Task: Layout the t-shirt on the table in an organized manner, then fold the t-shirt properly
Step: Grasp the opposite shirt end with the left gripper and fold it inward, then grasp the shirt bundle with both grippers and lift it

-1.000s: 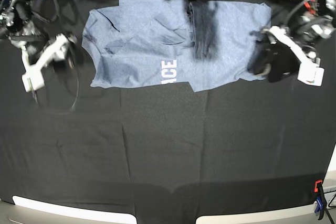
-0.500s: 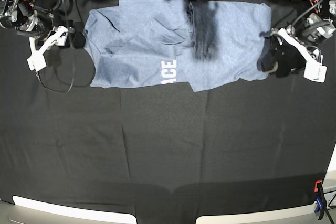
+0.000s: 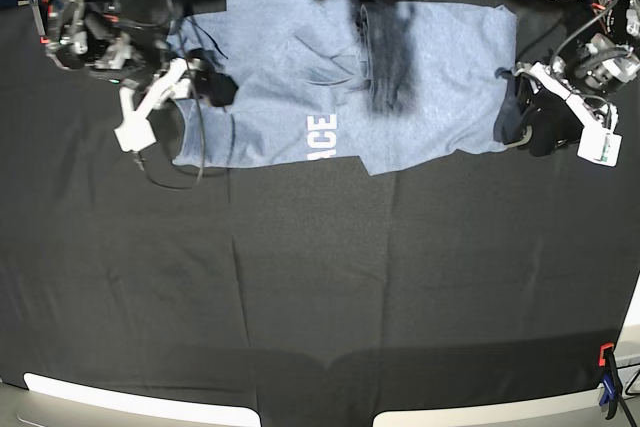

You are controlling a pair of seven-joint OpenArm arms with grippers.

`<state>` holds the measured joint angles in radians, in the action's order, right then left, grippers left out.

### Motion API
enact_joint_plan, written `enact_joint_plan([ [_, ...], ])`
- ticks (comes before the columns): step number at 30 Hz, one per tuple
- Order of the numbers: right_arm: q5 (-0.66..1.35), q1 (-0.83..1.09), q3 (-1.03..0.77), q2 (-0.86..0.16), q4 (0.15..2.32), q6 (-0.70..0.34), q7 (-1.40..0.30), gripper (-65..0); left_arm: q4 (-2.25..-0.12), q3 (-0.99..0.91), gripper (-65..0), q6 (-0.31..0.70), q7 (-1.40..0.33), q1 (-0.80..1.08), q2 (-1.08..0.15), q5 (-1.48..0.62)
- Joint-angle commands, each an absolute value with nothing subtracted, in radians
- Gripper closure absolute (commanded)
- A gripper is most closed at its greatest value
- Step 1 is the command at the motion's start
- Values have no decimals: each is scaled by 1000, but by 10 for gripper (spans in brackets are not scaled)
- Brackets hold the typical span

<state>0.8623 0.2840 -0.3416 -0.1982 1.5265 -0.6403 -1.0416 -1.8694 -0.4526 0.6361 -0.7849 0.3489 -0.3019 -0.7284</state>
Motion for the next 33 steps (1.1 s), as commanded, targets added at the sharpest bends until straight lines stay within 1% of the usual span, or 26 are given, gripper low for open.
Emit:
enact_joint_plan([
  [1, 842, 282, -339, -193, 1531, -643, -1061, -282, -1884, -458, -280, 640, -762, 344, -315, -748],
  [2, 843, 279, -339, -189, 1531, -643, -1054, -237, -1884, -458, -280, 640, -762, 344, -317, -749],
  [5, 842, 260, -341, -186, 1533, -643, -1052, -57, -1884, -458, -280, 641, -762, 344, -326, -748],
  [6, 841, 256, -342, -187, 1541, -643, -1055, -12, -1884, -458, -280, 641, -762, 347, -334, -748],
  [7, 842, 252, -347, -186, 1556, -643, -1065, 0, -1884, -458, -280, 640, -765, 347, -339, -748],
  [11, 843, 244, -347, -175, 1668, -643, -1096, 0, -1884, -458, -280, 640, -778, 350, -370, -748],
  [15, 842, 243, -290, -117, 1808, -621, -1116, 0, -1884, -458, -280, 640, -785, 350, -402, -748],
  [19, 828, 226, -145, -33, 1885, -597, -1137, 0, -1884, -458, -280, 640, -788, 350, -429, -749],
  [23, 714, 182, 42, 62, 1886, -554, -1122, 0, -1884, -482, -280, 640, -788, 352, -455, -748],
  [27, 548, 140, 206, 157, 1885, -517, -1077, 0, -1884, -608, -280, 640, -783, 352, -455, -752],
  [31, 417, 112, 355, 157, 1868, -426, -978, 0, -1884, -777, -280, 640, -779, 352, -467, -788],
  [33, 396, 95, 412, 157, 1843, -392, -938, 0, -1884, -850, -280, 638, -781, 352, -476, -839],
])
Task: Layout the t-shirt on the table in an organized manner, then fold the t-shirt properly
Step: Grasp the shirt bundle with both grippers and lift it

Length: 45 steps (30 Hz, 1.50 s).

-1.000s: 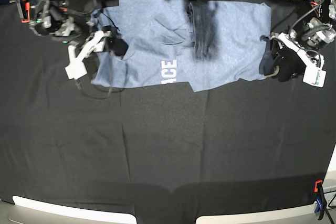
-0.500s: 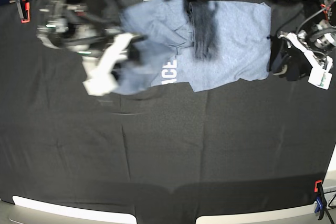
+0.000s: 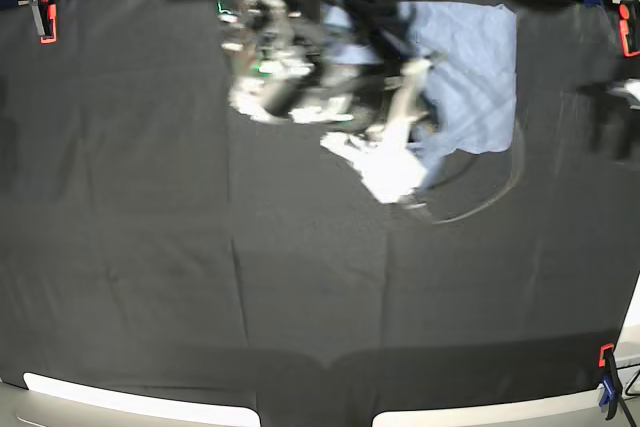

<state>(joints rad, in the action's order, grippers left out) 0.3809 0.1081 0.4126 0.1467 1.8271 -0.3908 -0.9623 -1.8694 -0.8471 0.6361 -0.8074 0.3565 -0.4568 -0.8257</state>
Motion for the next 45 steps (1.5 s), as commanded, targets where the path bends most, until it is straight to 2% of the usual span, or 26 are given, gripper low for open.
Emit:
enact_joint_plan([
  [1, 396, 84, 437, 157, 1828, -380, -915, 0, -1884, -878, -280, 637, -783, 352, -482, -861],
  [5, 397, 32, 525, 157, 1765, -357, -831, 0, -1884, -949, -280, 637, -789, 352, -501, -902],
  [13, 408, -57, 668, 157, 1637, -358, -683, 0, -1884, -955, -280, 637, -789, 352, -502, -902],
  [14, 432, -65, 684, 157, 1625, -358, -675, -19, -1884, -955, -280, 637, -788, 352, -502, -902],
  [15, 469, -72, 699, 157, 1615, -361, -665, -68, -1884, -955, -280, 637, -788, 352, -502, -902],
  [18, 509, -80, 730, 157, 1610, -418, -634, -280, -1884, -955, -280, 637, -788, 352, -502, -894],
  [20, 559, -84, 734, 157, 1611, -461, -632, -361, -1883, -955, -280, 637, -788, 352, -502, -892],
  [23, 615, -88, 732, 157, 1617, -514, -634, -365, -1883, -955, -280, 637, -788, 352, -502, -892],
  [28, 592, -89, 689, 157, 1690, -519, -701, -364, -1883, -955, -280, 637, -789, 352, -501, -904],
  [36, 406, -88, 389, 157, 1787, -490, -924, -364, -1885, -907, -280, 641, -840, 352, -496, -997],
  [39, 408, -88, 318, 157, 1763, -490, -940, -364, -1885, -836, -280, 641, -841, 352, -496, -996],
  [45, 414, -89, 376, 157, 1666, -489, -931, -364, -1884, -735, -280, 640, -836, 352, -496, -917],
])
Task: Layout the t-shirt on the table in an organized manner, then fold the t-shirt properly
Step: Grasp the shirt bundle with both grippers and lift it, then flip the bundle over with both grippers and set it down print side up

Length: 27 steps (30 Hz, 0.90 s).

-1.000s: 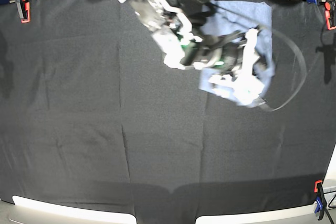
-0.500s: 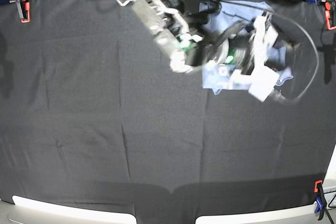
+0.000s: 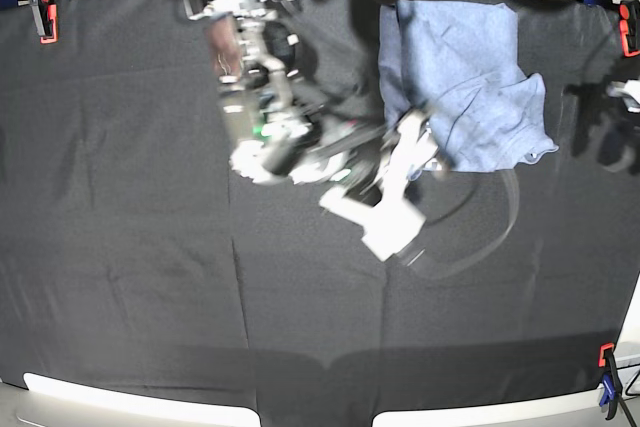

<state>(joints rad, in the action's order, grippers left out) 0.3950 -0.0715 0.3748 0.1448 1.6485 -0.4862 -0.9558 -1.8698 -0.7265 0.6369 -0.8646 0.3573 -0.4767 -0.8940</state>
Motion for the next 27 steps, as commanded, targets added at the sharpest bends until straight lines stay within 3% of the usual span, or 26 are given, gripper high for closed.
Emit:
enact_joint_plan([
  [1, 413, -89, 397, 157, 1642, -488, -928, -364, -1885, -736, -280, 640, -835, 350, -495, -917],
  [5, 377, -103, 469, 157, 1550, -429, -905, -364, -1885, -739, -280, 640, -828, 349, -496, -916],
  [10, 390, -112, 566, 157, 1518, -432, -891, -361, -1884, -739, -280, 640, -809, 349, -496, -904],
  [19, 661, -146, 795, 157, 1518, -514, -908, -361, -1884, -740, -280, 639, -783, 349, -497, -863],
  [27, 796, -152, 770, 157, 1522, -570, -936, -361, -1884, -772, -280, 575, -701, 346, -500, -749],
])
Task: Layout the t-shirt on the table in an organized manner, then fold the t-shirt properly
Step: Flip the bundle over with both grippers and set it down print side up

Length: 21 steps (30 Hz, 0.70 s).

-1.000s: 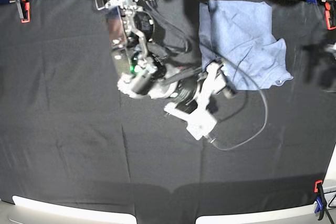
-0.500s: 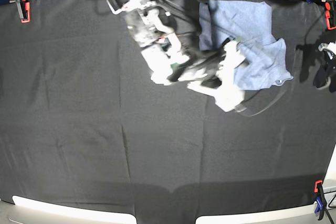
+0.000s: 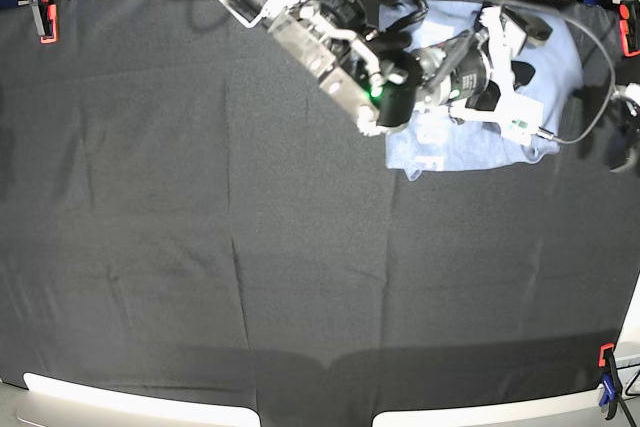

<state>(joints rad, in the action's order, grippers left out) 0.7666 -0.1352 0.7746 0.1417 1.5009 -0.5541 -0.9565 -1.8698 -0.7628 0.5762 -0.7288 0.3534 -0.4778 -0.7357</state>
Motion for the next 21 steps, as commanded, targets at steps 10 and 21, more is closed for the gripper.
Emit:
enact_joint_plan([
  [10, 587, -162, 419, 157, 1550, -570, -966, -270, -1885, -804, -69, 585, -866, 352, -482, -970],
  [21, 411, -261, 315, 89, 1491, -569, -924, 0, -1887, -803, 0, 698, -1249, 566, -399, -1402],
])
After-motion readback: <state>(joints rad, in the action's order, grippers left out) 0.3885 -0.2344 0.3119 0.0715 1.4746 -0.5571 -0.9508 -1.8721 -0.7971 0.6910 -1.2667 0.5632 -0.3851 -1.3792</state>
